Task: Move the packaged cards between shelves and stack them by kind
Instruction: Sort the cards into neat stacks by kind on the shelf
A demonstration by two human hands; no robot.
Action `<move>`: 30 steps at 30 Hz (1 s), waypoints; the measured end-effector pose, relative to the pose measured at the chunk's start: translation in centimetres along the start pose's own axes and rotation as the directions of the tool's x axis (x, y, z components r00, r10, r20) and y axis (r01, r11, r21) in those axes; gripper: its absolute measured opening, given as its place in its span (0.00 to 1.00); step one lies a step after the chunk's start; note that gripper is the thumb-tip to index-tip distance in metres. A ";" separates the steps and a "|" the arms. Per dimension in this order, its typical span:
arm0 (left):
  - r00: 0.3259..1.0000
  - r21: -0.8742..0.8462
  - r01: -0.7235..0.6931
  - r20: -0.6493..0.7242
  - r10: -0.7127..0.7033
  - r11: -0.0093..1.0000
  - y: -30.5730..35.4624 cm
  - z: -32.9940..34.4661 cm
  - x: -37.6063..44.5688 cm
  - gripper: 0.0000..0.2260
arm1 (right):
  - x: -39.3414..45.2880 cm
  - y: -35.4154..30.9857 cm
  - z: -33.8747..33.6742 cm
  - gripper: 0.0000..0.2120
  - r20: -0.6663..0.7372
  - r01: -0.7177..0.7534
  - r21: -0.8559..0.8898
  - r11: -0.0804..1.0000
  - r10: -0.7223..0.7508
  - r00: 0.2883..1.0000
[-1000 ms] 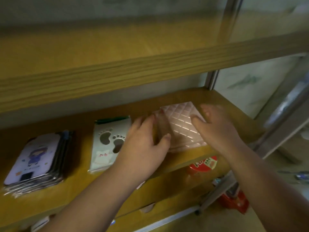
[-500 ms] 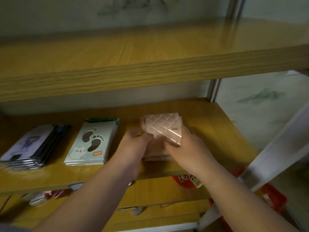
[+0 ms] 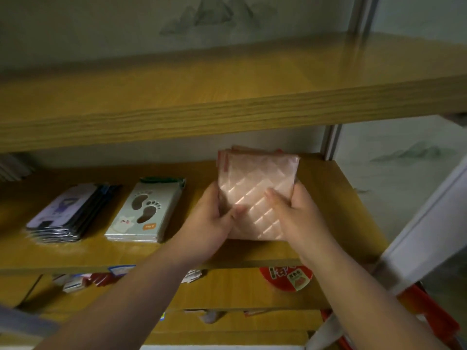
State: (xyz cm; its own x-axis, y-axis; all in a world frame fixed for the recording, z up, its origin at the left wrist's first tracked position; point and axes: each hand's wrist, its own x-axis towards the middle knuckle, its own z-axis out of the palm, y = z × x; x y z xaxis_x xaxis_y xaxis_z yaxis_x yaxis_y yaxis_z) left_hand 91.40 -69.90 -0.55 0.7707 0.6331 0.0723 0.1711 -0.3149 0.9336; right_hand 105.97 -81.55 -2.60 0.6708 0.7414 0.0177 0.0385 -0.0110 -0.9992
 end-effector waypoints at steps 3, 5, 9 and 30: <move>0.985 0.041 -0.174 -0.005 0.175 0.984 -0.5 0.9 -0.3 0.31 | -0.4 0.5 -0.4 0.17 0.039 0.161 -0.035 0.986 -0.159 0.986; 0.976 0.078 -0.216 -0.001 0.217 0.973 -1.2 1.8 -0.5 0.36 | -0.8 1.4 -0.7 0.23 0.095 0.193 -0.062 0.979 -0.186 0.978; 0.976 0.068 -0.220 0.008 0.220 0.973 -2.4 2.9 -0.6 0.40 | -1.2 2.9 -0.8 0.30 0.153 0.238 -0.088 0.967 -0.223 0.963; 0.970 0.504 0.224 -0.194 -0.143 0.834 -2.2 3.5 2.2 0.25 | 4.2 0.5 -1.9 0.18 0.051 -0.103 -0.612 0.784 0.169 0.984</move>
State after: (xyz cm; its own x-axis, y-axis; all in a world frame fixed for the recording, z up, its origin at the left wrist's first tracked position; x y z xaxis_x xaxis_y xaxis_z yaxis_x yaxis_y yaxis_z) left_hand 94.83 -70.30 -3.70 0.6041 0.7969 0.0047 0.6249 -0.4773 0.6178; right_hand 110.27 -79.71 -2.91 0.6287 0.7623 -0.1537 0.4143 -0.4957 -0.7633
